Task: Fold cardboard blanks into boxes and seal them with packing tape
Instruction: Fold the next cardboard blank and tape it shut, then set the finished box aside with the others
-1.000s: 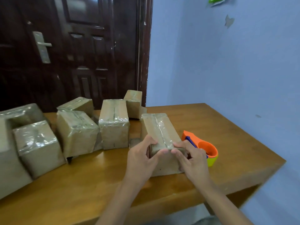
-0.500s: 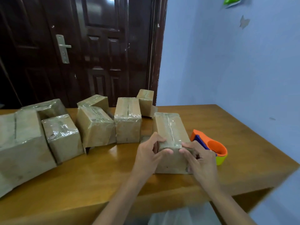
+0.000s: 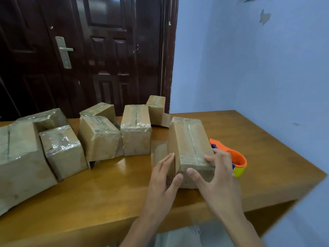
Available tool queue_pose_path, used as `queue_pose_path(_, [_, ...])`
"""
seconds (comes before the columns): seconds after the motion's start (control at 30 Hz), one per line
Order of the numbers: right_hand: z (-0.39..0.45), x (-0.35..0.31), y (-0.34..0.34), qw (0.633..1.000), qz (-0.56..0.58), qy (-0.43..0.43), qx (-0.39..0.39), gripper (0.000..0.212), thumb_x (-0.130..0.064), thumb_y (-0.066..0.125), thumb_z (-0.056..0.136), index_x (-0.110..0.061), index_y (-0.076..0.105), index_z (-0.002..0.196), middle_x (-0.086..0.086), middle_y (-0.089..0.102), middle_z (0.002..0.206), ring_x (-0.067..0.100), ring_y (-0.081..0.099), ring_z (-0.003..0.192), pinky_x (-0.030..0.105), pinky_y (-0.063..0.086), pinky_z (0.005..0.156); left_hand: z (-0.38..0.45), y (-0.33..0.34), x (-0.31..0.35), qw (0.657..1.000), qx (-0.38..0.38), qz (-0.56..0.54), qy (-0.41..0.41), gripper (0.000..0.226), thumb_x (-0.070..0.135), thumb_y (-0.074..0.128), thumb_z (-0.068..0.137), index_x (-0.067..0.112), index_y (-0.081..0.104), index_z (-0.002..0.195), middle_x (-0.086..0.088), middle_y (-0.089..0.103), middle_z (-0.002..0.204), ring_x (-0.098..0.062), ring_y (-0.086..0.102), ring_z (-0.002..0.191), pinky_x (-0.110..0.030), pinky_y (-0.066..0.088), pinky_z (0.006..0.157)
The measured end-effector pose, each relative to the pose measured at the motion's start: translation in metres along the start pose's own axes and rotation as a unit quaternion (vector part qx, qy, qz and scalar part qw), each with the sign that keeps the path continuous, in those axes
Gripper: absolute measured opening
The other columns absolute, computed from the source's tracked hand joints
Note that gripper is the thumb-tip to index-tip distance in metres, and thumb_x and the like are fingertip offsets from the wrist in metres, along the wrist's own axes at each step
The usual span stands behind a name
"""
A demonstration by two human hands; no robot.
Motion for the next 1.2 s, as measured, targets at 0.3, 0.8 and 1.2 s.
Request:
queue_pose_path(0.3, [0.018, 0.006, -0.042, 0.946, 0.260, 0.175, 0.082, 0.055, -0.059, 0.078, 0.083, -0.032, 0.047, 0.120, -0.010, 0.057, 0.119, 0.008, 0.059, 0.105, 0.028, 0.052, 0.072, 0.028, -0.011, 0.091, 0.990, 0.025, 0.045, 0.135, 0.066, 0.057, 0.051, 0.103, 0.046, 0.024, 0.162, 0.026, 0.021, 0.169, -0.009, 0.004, 0.162, -0.068, 0.028, 0.122])
queue_pose_path(0.8, [0.045, 0.076, 0.064, 0.691, 0.466, 0.451, -0.320, 0.074, -0.076, 0.039, 0.099, -0.021, 0.055, 0.146, 0.017, 0.070, 0.132, 0.048, 0.070, 0.113, 0.039, 0.066, 0.061, 0.070, -0.080, 0.074, 0.990, -0.074, -0.035, 0.113, 0.055, 0.054, 0.047, 0.101, 0.045, 0.040, 0.155, 0.030, 0.038, 0.160, 0.002, 0.039, 0.147, -0.034, 0.037, 0.117])
queue_pose_path(1.2, [0.125, 0.063, -0.017, 0.998, -0.012, 0.041, -0.053, 0.025, -0.054, 0.029, 0.108, -0.046, 0.053, 0.110, -0.015, 0.076, 0.087, 0.005, 0.071, 0.069, 0.045, 0.061, 0.074, 0.110, 0.014, 0.082, 0.818, -0.207, 0.497, 0.201, 0.096, 0.091, -0.004, 0.087, 0.025, 0.064, 0.102, 0.009, 0.070, 0.086, -0.013, 0.065, 0.087, -0.042, 0.040, 0.111])
Point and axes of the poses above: each hand's wrist, its own z-axis towards the middle knuckle, its own y-axis out of the palm, x = y × z, the point moved 10 cm from there along z, towards the middle knuckle
